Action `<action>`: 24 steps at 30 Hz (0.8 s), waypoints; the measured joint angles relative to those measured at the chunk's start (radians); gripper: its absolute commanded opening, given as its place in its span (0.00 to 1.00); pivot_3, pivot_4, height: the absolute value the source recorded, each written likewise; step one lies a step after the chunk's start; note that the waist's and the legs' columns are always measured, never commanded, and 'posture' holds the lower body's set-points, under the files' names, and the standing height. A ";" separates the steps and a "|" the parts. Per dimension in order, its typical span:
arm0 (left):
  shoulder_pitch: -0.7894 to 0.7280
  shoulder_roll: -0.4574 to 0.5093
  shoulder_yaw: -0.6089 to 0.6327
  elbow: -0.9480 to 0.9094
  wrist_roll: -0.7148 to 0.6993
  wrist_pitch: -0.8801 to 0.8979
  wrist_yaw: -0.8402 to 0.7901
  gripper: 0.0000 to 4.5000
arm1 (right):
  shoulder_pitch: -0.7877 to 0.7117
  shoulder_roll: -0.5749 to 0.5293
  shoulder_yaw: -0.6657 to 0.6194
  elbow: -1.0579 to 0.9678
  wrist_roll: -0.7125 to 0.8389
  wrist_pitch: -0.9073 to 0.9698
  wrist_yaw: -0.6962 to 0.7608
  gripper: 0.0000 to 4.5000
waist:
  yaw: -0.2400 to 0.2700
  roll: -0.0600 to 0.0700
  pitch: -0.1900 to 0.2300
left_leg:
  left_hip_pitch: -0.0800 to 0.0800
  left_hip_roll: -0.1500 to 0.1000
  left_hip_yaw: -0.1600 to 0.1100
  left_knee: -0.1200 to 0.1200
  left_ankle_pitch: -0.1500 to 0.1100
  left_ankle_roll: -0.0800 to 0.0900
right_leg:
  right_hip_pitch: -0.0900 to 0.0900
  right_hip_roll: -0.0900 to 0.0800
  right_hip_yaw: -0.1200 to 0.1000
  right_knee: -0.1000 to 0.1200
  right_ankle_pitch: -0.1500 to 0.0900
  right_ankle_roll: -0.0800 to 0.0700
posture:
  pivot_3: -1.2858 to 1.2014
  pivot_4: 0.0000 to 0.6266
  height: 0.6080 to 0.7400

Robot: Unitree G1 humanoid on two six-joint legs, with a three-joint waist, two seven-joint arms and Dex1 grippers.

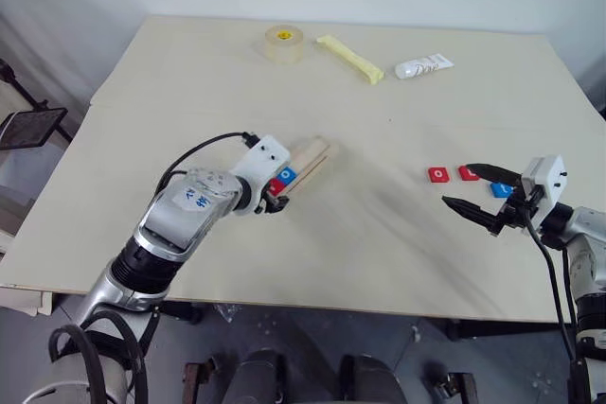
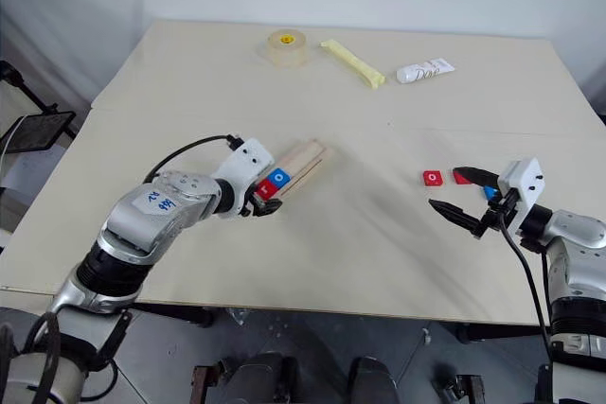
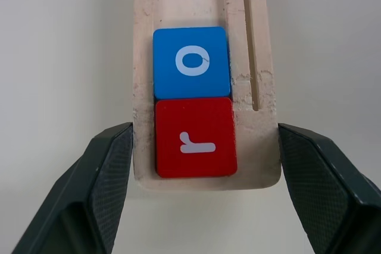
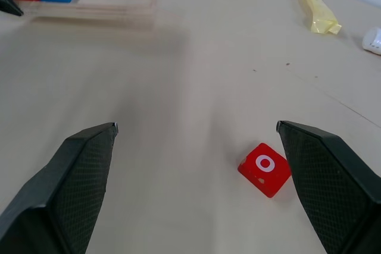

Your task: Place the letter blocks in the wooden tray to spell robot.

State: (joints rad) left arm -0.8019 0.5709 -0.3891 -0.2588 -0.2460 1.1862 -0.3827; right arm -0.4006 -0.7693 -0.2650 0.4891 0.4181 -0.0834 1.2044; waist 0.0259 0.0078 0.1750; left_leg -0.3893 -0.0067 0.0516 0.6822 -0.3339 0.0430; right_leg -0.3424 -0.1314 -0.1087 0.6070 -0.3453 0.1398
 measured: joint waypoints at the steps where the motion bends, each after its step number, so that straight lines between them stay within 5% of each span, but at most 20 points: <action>1: -0.013 0.012 -0.021 0.000 0.002 -0.046 -0.044 0.75 | 0.003 -0.002 -0.006 0.000 0.000 -0.001 0.000 1.00 | 0.000 0.000 0.000 | 0.000 0.000 0.000 0.000 0.000 0.000 | 0.000 0.000 0.000 0.000 0.000 0.000 | 0.52 0.24 1.00; 10: -0.135 0.055 -0.132 0.114 0.050 -0.321 -0.349 0.75 | 0.107 -0.018 -0.071 -0.069 0.004 -0.002 -0.004 1.00 | 0.003 0.000 0.001 | 0.000 -0.001 0.001 0.000 0.000 0.000 | 0.000 0.000 -0.005 0.000 0.000 0.000 | 0.52 0.24 1.00; 24: -0.227 0.003 -0.060 0.277 0.038 -0.480 -0.627 0.75 | 0.344 -0.018 -0.183 -0.288 0.055 0.042 -0.087 1.00 | 0.001 0.000 0.002 | 0.000 0.000 0.002 0.001 0.000 0.001 | -0.001 0.000 -0.006 0.002 0.000 0.000 | 0.52 0.24 1.00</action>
State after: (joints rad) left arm -1.0287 0.5738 -0.4492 0.0181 -0.2079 0.7062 -1.0092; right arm -0.0561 -0.7875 -0.4484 0.2016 0.4728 -0.0416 1.1171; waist 0.0266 0.0082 0.1772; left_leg -0.3895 -0.0069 0.0536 0.6828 -0.3337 0.0438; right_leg -0.3436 -0.1313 -0.1149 0.6089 -0.3453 0.1399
